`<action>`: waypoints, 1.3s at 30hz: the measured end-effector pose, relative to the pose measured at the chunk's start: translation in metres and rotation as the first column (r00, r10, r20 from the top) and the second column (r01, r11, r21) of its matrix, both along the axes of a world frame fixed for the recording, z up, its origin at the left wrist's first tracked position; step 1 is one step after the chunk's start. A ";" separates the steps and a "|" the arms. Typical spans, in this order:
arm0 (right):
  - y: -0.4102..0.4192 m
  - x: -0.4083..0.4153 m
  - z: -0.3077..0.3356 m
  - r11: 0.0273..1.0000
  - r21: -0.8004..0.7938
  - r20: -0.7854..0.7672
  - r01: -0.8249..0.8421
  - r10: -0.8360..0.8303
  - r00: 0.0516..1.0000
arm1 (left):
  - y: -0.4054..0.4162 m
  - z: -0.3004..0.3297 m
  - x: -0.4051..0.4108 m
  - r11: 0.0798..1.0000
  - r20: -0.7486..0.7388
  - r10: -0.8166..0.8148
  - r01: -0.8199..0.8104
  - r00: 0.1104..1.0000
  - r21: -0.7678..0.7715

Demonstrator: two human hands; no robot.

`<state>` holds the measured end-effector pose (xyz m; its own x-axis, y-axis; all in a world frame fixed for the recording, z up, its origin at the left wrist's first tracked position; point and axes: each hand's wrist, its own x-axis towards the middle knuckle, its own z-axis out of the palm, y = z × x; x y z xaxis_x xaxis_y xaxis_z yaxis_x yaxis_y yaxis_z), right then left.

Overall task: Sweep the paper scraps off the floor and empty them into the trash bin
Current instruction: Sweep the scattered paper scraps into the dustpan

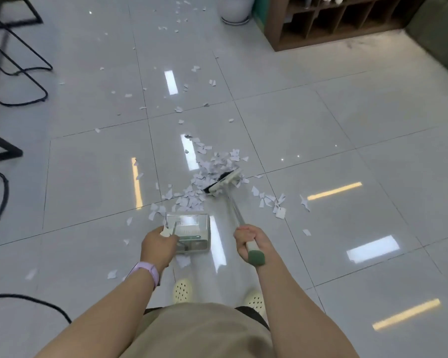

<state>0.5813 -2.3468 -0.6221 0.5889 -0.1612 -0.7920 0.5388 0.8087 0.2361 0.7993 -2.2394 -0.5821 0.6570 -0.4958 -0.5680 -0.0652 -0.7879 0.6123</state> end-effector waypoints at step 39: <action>-0.087 -0.190 0.032 0.986 -0.026 -0.646 -0.162 0.107 0.756 | -0.166 -0.058 -0.175 0.842 -0.068 -0.528 0.533 0.846 0.089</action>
